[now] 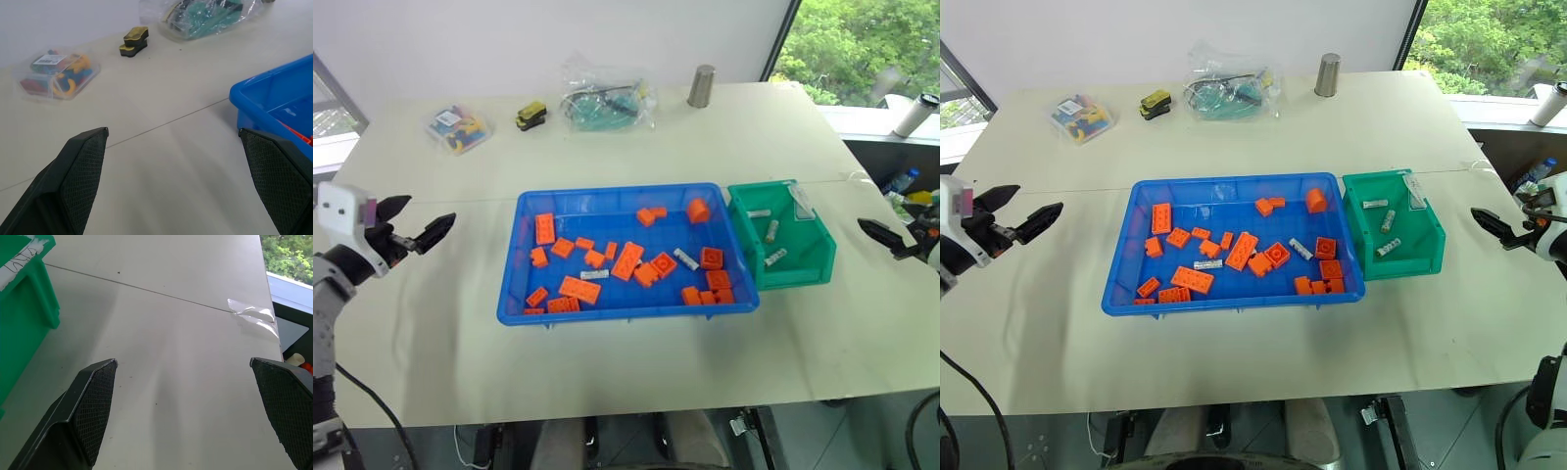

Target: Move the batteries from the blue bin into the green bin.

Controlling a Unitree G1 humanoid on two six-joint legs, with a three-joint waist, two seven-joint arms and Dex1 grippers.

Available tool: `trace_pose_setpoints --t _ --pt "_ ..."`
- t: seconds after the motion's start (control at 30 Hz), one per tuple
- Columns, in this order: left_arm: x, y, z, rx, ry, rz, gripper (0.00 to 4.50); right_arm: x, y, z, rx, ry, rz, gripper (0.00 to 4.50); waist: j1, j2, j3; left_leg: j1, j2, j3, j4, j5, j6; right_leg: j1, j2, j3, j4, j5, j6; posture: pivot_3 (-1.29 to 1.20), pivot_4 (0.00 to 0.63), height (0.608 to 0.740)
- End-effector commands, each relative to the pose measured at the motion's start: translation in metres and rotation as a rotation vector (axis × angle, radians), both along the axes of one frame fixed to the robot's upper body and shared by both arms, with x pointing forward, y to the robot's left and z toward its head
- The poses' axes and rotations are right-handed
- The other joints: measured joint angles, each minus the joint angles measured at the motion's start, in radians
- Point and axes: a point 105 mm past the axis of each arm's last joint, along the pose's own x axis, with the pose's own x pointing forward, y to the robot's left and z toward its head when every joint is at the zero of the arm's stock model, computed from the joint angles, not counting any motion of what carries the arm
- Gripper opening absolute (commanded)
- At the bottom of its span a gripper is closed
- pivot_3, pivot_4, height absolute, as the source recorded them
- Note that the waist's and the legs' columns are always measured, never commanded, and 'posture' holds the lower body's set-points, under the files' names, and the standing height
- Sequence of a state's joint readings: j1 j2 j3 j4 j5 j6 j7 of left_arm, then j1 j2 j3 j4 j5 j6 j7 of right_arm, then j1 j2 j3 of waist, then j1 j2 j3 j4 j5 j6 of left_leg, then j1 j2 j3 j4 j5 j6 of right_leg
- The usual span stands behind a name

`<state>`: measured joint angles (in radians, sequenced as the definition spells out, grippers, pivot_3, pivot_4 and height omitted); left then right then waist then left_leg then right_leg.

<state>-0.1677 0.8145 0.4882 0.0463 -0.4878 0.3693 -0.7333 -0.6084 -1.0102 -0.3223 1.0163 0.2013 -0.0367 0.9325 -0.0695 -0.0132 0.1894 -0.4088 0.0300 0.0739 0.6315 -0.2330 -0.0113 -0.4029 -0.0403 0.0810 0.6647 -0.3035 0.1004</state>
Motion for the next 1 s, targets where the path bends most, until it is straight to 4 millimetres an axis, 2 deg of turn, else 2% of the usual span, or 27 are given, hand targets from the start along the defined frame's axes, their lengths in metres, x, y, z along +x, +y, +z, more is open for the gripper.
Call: trace_pose_setpoints --t 0.03,0.2,0.33,0.37,0.5,0.53,0.67,0.73,0.83,0.9,1.0 --pt "-0.003 0.005 0.013 0.011 -0.036 0.014 4.50 0.001 -0.002 0.019 -0.029 -0.057 -0.001 4.49 0.000 0.000 0.000 0.000 0.000 0.000 0.000 0.000 0.000 0.000 0.000 0.000 0.000 0.000 0.000 0.00 0.150 0.739" --pt "0.000 -0.005 0.019 0.006 -0.054 -0.029 4.50 0.007 0.006 0.025 -0.046 -0.056 0.040 4.49 0.000 0.000 0.000 0.000 0.000 0.000 0.000 0.000 0.000 0.000 0.000 0.000 0.000 0.000 0.000 0.00 0.150 0.739" --pt "-0.002 -0.024 0.030 0.017 -0.066 -0.121 4.50 0.016 0.018 0.045 -0.060 -0.076 0.104 4.49 -0.001 0.000 0.000 0.000 0.000 0.000 0.001 0.000 0.000 0.000 0.000 0.000 0.001 0.000 0.000 0.00 0.150 0.739" --pt "-0.004 -0.033 0.034 0.020 -0.062 -0.175 4.50 0.019 0.032 0.055 -0.065 -0.079 0.178 4.49 -0.001 0.000 0.000 0.000 0.000 0.000 0.000 0.000 0.000 0.000 0.000 0.000 0.001 0.000 0.000 0.00 0.150 0.739" --pt "-0.024 -0.082 0.050 0.044 -0.010 -0.463 4.50 0.022 0.113 0.088 -0.097 -0.075 0.578 4.49 -0.002 0.000 0.000 -0.001 0.000 -0.001 0.000 0.000 0.000 -0.001 0.000 0.000 0.001 0.000 0.000 0.00 0.150 0.739" --pt "-0.027 -0.088 0.051 0.049 0.005 -0.500 4.50 0.021 0.124 0.091 -0.097 -0.072 0.622 4.49 -0.002 0.000 0.000 -0.001 0.001 -0.002 0.000 0.000 0.000 -0.001 0.000 0.000 0.002 0.000 0.000 0.00 0.150 0.739" --pt "-0.047 -0.117 0.052 0.113 0.089 -0.729 4.50 0.016 0.211 0.103 -0.122 -0.055 0.936 4.49 -0.002 0.000 0.000 -0.001 0.001 -0.005 0.000 0.000 0.000 -0.001 0.002 0.000 0.002 0.000 0.000 0.00 0.150 0.739" --pt "-0.051 -0.124 0.051 0.132 0.110 -0.785 4.50 0.013 0.246 0.101 -0.123 -0.043 1.039 4.49 0.000 0.000 0.000 -0.001 0.001 -0.006 0.000 0.000 0.000 -0.001 0.002 -0.001 0.002 0.000 0.000 0.00 0.150 0.739" --pt "-0.053 -0.134 0.051 0.153 0.123 -0.841 4.50 0.003 0.298 0.086 -0.149 -0.016 1.214 4.49 0.005 0.000 0.000 -0.002 0.001 -0.006 0.001 0.000 0.000 -0.002 0.002 -0.002 0.002 0.000 0.000 0.00 0.150 0.739" --pt "-0.052 -0.137 0.050 0.158 0.120 -0.846 4.50 0.004 0.322 0.078 -0.145 0.000 1.257 4.49 0.008 0.000 0.000 -0.003 0.000 -0.007 0.002 0.000 0.000 -0.002 0.001 -0.002 0.002 0.000 0.000 0.00 0.150 0.739" --pt "-0.051 -0.140 0.047 0.161 0.118 -0.851 4.50 0.019 0.347 0.057 -0.144 0.058 1.209 4.49 0.007 -0.001 0.000 -0.007 0.000 -0.010 0.005 0.000 0.000 -0.004 0.001 -0.004 0.003 0.000 0.000 0.00 0.150 0.739"
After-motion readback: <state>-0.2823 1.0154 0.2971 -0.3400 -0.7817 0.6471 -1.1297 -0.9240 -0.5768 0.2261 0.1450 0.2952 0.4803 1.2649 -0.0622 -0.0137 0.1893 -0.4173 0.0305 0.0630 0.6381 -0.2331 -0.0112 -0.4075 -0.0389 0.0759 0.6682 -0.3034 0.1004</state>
